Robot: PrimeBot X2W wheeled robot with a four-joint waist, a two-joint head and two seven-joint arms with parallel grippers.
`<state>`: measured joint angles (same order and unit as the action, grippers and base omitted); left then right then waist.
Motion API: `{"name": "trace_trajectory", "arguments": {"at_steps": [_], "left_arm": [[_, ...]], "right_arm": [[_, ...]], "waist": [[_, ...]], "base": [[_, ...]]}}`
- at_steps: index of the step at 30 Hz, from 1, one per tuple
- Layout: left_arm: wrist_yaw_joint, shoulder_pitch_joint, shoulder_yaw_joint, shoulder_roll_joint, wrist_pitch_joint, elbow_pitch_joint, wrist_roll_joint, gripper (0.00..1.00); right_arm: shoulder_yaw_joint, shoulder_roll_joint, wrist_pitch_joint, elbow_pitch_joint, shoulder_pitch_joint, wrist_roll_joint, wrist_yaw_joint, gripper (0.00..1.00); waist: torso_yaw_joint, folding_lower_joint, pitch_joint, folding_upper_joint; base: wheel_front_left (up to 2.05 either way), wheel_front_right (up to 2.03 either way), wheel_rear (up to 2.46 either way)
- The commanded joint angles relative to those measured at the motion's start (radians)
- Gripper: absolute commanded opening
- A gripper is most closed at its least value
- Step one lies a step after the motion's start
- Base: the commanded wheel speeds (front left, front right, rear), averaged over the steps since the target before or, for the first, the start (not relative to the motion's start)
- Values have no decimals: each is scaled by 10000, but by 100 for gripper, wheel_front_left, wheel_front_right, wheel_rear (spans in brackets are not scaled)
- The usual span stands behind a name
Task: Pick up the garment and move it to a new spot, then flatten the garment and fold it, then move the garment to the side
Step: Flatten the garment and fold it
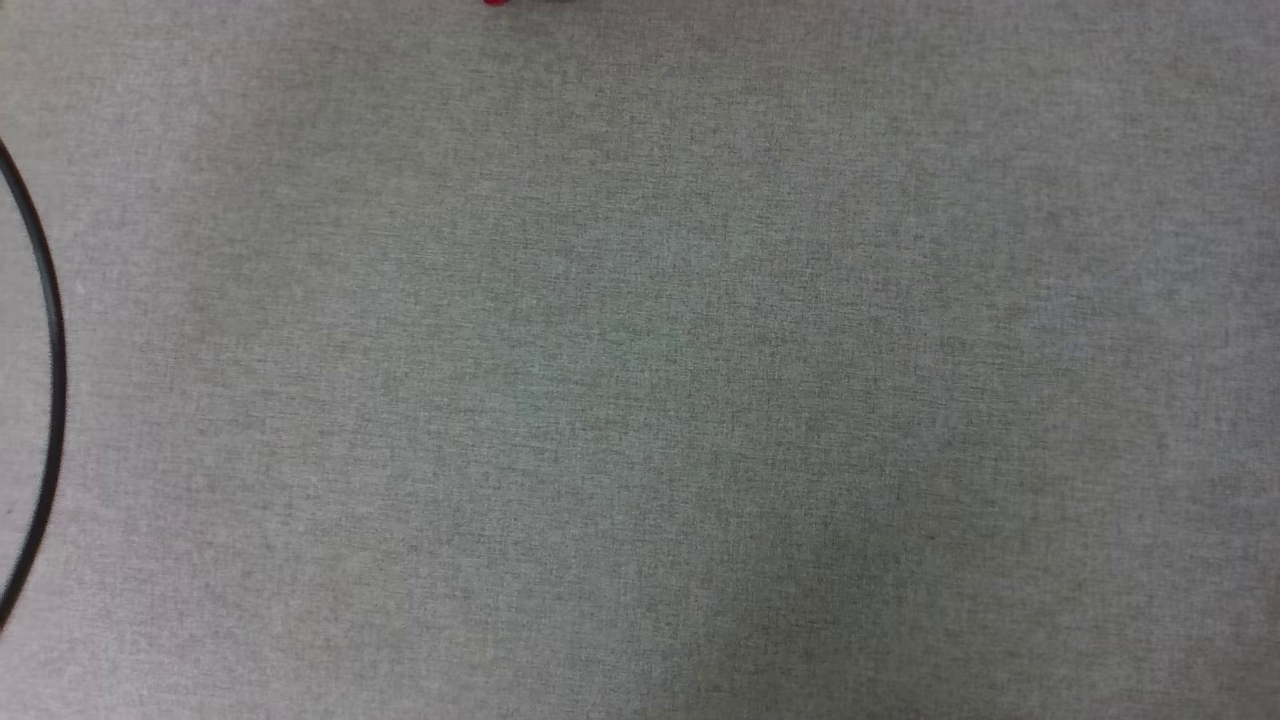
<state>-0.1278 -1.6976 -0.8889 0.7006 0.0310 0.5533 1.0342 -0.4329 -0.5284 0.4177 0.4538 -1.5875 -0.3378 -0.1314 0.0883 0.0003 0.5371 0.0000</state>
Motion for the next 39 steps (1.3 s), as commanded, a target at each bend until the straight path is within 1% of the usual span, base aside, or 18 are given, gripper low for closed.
{"name": "trace_trajectory", "arguments": {"at_steps": [1, 7, 14, 17, 22, 24, 26, 30, 34, 35, 39], "left_arm": [[-17, 231, -159, 68, 124, -14, 46, 0], [-16, 1238, -692, 445, 791, -94, 486, 0], [15, 3554, -948, 976, 1732, -391, 1188, 0], [274, 4778, -1010, 1171, 1985, -730, 1478, 0], [1079, 6917, -1144, 1434, 2222, -1821, 1870, 0], [1443, 7746, -1058, 1623, 2298, -2272, 2065, 0], [1714, 8656, -1076, 1730, 2311, -2724, 2239, 0], [2224, 10246, -807, 1903, 2352, -3390, 2530, 0], [2512, 11998, -280, 1912, 2348, -3794, 2699, 0], [2512, 11998, -280, 1912, 2348, -3794, 2699, 0], [2679, 13635, 201, 1849, 2350, -4013, 2755, 0]], "right_arm": [[-96, 6, -184, 127, 188, -122, 15, 0], [-716, -158, -893, 553, 1233, -542, 15, 0], [-1152, -489, -1629, 304, 3583, -1323, 15, 0], [-1211, -696, -1855, -13, 4883, -1627, 15, 0], [-1144, -1006, -2118, -695, 7257, -2001, 15, 0], [-1077, -1045, -2127, -958, 8199, -2085, 15, 0], [-1000, -1122, -2135, -1181, 9106, -2048, 15, 0], [-706, -1036, -2131, -1584, 10805, -2150, 15, 0], [-395, -912, -2037, -2085, 12465, -2101, 15, 0], [-395, -912, -2037, -2085, 12465, -2101, 15, 0], [38, -785, -1854, -2547, 13949, -2093, 15, 0]], "waist": [[-25, -3, 32, 0], [-127, -3, -313, 0], [-198, -3, -1455, 0], [-196, -3, -2011, 0], [-180, -3, -2893, 0], [-235, -3, -3189, 0], [-299, -3, -3456, 0], [-363, -3, -4002, 0], [-469, -3, -4493, 0], [-469, -3, -4493, 0], [-557, -3, -4928, 0]], "base": [[0, 0, 0], [0, 0, 0], [0, 0, 0], [0, 0, 0], [0, 0, 0], [0, 0, 0], [0, 0, 0], [0, 0, 0], [0, 0, 0], [0, 0, 0], [0, 0, 0]]}}
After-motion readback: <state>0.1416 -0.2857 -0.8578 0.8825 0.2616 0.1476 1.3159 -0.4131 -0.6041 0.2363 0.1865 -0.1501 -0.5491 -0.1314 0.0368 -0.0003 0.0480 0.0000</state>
